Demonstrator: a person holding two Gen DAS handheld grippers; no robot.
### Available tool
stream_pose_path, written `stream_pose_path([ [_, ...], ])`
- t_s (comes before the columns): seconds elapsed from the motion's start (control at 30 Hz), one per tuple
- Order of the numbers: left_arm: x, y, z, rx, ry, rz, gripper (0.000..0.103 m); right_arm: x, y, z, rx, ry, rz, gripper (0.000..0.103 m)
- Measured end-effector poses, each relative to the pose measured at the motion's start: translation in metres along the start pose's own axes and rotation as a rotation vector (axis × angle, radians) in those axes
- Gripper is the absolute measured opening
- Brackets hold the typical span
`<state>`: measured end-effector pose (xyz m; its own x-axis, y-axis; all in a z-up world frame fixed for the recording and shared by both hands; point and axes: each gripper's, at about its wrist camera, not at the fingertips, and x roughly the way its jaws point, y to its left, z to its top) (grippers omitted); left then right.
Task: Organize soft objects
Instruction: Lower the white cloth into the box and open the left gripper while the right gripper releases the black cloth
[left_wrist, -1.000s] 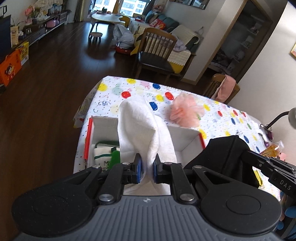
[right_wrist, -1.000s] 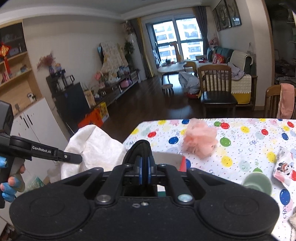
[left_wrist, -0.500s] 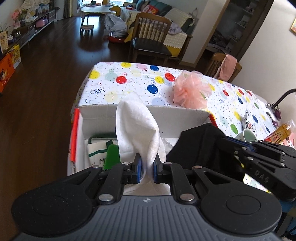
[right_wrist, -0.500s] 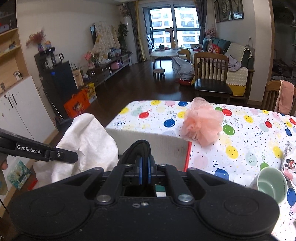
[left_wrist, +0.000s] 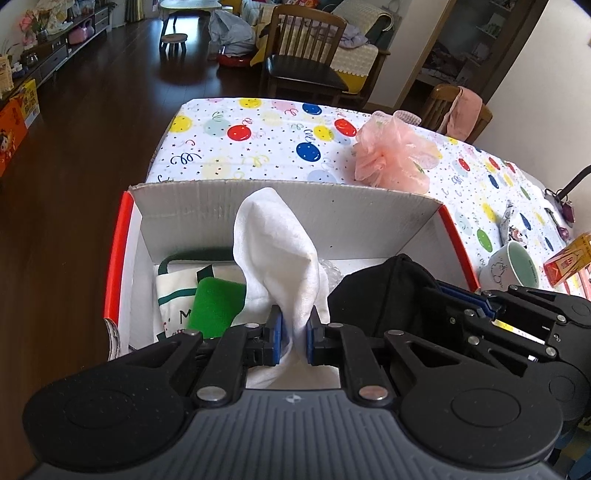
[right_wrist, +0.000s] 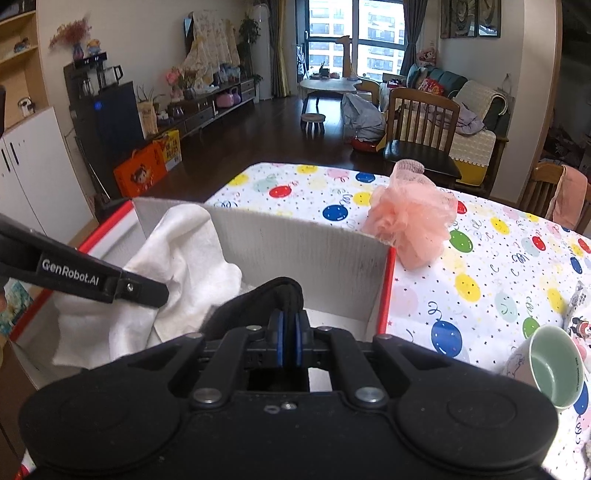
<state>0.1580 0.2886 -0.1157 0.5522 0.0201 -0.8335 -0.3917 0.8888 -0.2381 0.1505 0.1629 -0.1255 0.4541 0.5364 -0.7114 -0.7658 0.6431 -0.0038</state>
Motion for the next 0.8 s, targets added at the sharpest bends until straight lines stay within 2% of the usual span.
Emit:
stream_pose_path([
  [0.33,0.004,0.003,-0.007,0.007,0.012,0.010,0.013,0.011,-0.001,-0.007,-0.012,0.053,-0.012,0.006],
  [0.47,0.002,-0.001,-0.008,0.050,0.011,0.009,0.015,0.010,0.000,-0.008,-0.030,0.050,-0.016,0.008],
  [0.63,-0.003,-0.006,-0.012,0.091,-0.011,0.019,0.032,0.005,0.000,-0.008,-0.048,0.046,-0.022,0.014],
  [0.67,-0.004,-0.007,-0.013,0.098,-0.016,0.023,0.042,0.003,0.000,-0.008,-0.050,0.042,-0.023,0.015],
  [0.7,-0.005,-0.008,-0.013,0.104,-0.023,0.027,0.061,0.001,0.000,-0.008,-0.054,0.040,-0.022,0.016],
  [0.73,-0.007,-0.009,-0.014,0.107,-0.032,0.028,0.067,-0.001,0.000,-0.008,-0.057,0.037,-0.019,0.018],
  [0.8,-0.011,-0.011,-0.015,0.115,-0.048,0.021,0.069,-0.006,-0.001,-0.008,-0.054,0.028,-0.006,0.024],
])
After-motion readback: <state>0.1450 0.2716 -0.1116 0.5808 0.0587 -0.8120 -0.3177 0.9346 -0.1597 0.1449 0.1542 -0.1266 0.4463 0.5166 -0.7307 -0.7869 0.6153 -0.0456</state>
